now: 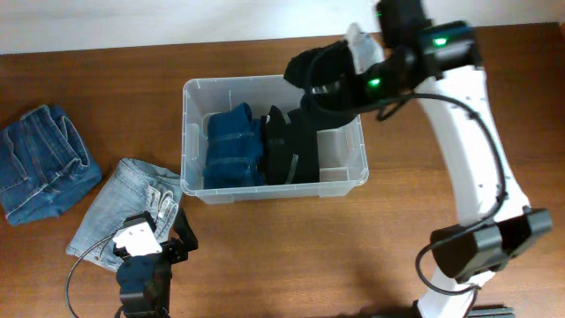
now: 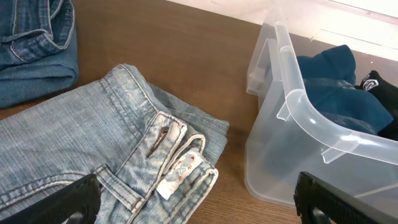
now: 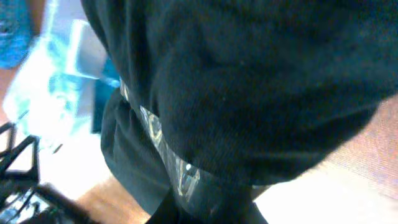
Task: Pack container
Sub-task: 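Lift the second black bundle over the container, then lower the second black bundle into the container next to the first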
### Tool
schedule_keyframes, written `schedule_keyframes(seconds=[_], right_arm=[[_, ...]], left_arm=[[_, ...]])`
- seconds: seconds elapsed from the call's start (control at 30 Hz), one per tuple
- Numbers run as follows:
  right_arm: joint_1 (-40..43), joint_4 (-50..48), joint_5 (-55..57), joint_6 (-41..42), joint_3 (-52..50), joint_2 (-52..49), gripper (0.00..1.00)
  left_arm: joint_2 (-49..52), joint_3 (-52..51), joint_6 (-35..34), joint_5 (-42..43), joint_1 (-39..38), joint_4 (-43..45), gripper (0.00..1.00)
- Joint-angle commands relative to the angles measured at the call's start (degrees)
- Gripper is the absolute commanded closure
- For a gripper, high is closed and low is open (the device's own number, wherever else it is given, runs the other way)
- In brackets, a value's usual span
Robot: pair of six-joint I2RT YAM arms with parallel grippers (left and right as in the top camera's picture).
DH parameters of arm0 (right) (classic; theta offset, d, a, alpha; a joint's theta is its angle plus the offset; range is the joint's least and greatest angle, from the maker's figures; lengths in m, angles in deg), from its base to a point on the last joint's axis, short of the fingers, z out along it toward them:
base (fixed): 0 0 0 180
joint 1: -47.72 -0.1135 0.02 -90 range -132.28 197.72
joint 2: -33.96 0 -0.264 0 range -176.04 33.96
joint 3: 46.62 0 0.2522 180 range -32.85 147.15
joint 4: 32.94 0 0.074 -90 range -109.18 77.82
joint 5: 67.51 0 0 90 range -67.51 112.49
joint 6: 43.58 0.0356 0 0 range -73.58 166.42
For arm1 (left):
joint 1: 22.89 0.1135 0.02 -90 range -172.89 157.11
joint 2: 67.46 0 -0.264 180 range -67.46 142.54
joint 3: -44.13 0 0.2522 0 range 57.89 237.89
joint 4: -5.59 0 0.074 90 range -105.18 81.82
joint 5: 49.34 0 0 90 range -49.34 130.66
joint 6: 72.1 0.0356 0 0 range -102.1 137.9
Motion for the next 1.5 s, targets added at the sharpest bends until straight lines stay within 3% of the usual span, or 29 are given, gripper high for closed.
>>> schedule_keyframes(seconds=[0.0, 0.53, 1.33, 1.47], right_arm=[[-1.5, -2.2, 9.7, 9.0, -2.3, -0.9, 0.91], [-1.5, -20.2, 9.7, 10.0, -23.1, -1.3, 0.91], [-4.8, -17.2, 10.7, 3.8, -24.4, -1.3, 0.91], [-5.1, -16.5, 10.9, 4.0, -24.5, -1.3, 0.71]], left_arm=[[-0.4, -0.8, -0.1, 0.6, 0.2, 0.2, 0.00], [-0.4, -0.8, -0.1, 0.6, 0.2, 0.2, 0.01], [-0.4, -0.8, -0.1, 0.6, 0.2, 0.2, 0.01], [-0.4, -0.8, -0.1, 0.6, 0.2, 0.2, 0.01]])
